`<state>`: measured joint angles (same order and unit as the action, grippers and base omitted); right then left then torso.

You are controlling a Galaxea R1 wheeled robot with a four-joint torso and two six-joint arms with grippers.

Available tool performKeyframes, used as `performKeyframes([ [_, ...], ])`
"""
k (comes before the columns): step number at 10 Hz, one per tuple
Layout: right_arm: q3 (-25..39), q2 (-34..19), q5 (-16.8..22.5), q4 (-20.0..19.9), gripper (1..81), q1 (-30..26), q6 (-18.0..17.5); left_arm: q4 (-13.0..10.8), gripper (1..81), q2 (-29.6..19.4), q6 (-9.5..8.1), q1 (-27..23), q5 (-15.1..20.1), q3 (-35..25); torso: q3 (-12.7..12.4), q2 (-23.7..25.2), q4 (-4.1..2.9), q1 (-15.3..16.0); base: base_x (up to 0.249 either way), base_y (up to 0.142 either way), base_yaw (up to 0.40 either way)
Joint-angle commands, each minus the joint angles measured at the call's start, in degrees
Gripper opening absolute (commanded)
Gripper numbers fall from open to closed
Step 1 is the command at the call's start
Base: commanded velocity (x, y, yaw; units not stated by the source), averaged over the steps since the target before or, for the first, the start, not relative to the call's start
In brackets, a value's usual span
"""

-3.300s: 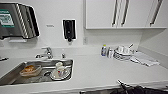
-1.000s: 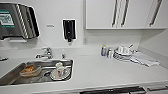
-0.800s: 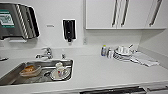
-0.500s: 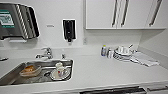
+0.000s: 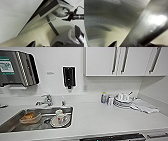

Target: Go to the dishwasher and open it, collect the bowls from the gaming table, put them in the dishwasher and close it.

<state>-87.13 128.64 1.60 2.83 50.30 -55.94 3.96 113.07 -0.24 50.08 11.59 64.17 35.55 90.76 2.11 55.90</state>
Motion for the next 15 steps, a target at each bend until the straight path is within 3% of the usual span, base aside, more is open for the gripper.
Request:
performKeyframes([
  [1,-0.84,0.07,18.35,2.80,81.1,-0.32,1.71,-0.27,81.1,-1.70,0.07,-5.56,1.50,-1.33,0.00,0.00,0.00,0.00,0.000,0.000,0.000],
  [9,-0.93,1.12,18.44,2.80,81.1,-0.15,1.71,-0.18,81.1,-1.52,0.07,-5.56,1.50,-1.33,0.00,0.05,0.00,-0.02,-0.064,0.000,0.000],
  [15,-5.93,7.88,18.79,3.41,81.1,1.17,1.71,-0.27,81.1,-1.26,0.07,-4.68,1.50,-1.33,0.00,0.07,0.02,-0.07,-0.076,0.000,0.000],
])
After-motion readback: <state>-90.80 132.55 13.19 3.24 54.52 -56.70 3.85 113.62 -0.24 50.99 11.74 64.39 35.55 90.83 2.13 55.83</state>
